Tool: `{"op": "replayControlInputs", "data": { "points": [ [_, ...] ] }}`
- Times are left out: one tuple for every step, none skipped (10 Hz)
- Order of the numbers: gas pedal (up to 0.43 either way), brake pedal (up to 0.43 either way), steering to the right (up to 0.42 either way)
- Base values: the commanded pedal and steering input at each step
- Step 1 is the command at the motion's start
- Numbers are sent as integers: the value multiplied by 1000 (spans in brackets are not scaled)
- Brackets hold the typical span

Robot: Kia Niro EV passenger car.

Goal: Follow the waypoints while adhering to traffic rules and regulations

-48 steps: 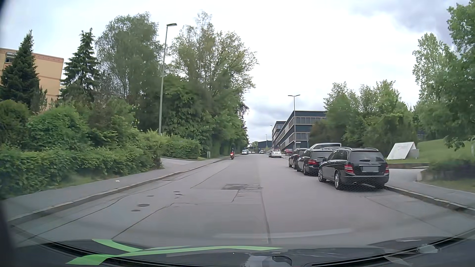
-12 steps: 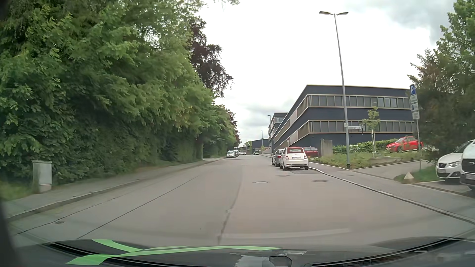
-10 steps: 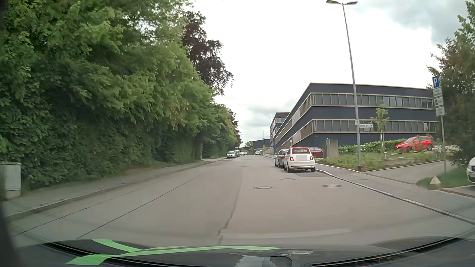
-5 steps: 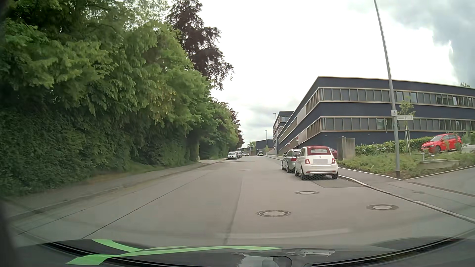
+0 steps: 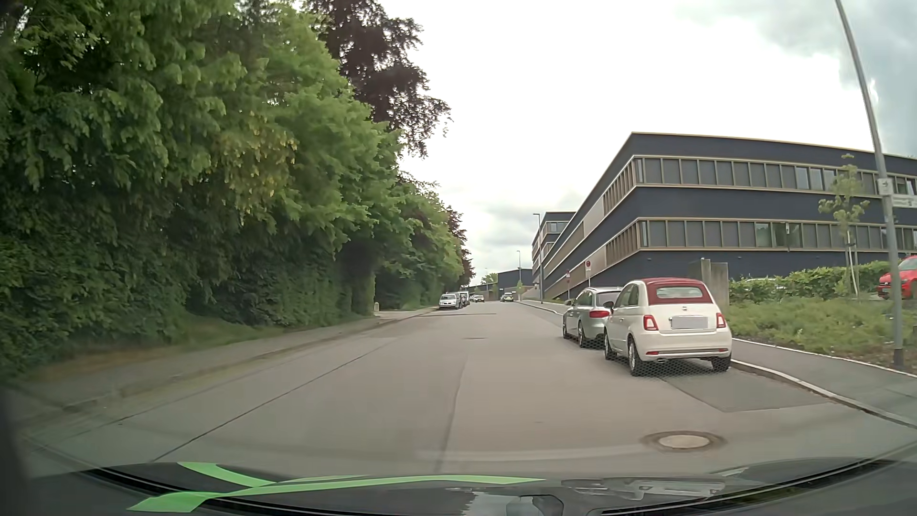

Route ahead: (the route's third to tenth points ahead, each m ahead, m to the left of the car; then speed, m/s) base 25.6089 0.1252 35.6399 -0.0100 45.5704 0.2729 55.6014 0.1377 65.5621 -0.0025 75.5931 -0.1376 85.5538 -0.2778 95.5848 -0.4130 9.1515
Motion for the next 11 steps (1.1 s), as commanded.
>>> {"op": "replayControlInputs", "data": {
  "points": [
    [150,0,-10],
    [150,0,-9],
    [150,0,-9],
    [150,0,-9],
    [150,0,-7],
    [150,0,-5],
    [150,0,-4],
    [150,0,-3],
    [150,0,-1],
    [150,0,1],
    [150,0,6]
  ]
}}
